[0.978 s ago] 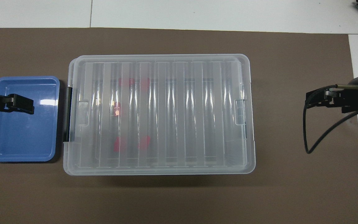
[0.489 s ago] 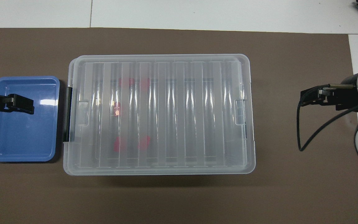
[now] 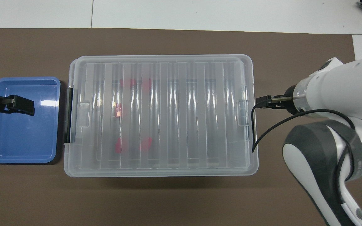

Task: Place red block in blue tray from box
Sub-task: 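Reach the right gripper to the edge of the clear lid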

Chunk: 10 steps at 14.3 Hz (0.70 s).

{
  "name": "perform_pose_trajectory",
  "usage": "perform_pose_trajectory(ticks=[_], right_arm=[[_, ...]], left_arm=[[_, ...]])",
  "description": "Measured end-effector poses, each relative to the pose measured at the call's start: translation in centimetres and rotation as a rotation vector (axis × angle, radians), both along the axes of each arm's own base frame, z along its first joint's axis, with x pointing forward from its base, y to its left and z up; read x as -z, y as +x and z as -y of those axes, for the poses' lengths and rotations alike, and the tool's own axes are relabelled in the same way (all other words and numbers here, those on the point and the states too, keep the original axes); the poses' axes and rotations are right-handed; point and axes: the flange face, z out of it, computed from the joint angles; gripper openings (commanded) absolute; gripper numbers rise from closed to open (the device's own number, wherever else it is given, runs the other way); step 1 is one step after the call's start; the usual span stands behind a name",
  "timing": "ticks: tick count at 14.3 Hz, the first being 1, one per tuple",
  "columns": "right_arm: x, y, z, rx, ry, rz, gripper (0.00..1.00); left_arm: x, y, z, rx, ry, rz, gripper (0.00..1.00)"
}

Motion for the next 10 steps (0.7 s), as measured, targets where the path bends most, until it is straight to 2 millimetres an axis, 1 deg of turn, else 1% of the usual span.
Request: perform_pose_trajectory(ticks=[2,6,8,10], right_arm=[[1.7,0.2,-0.5,-0.008,0.004,0.015,0.95],[4.8,1.4,-1.6,0.009,0.015,0.029,0.95],[5.7,1.6,-2.5,0.013,0.018,0.026,0.95],[5.9,1.6,-2.5,0.016,0.017,0.023,0.95]], left_arm=[[0.1,0.0,0.0,-0.001,0.0,-0.002,1.0],[0.1,0.0,0.0,-0.005,0.0,0.001,1.0],[0.1,0.0,0.0,-0.006,0.0,0.001,1.0],[0.1,0.0,0.0,-0.006,0.0,0.001,1.0]])
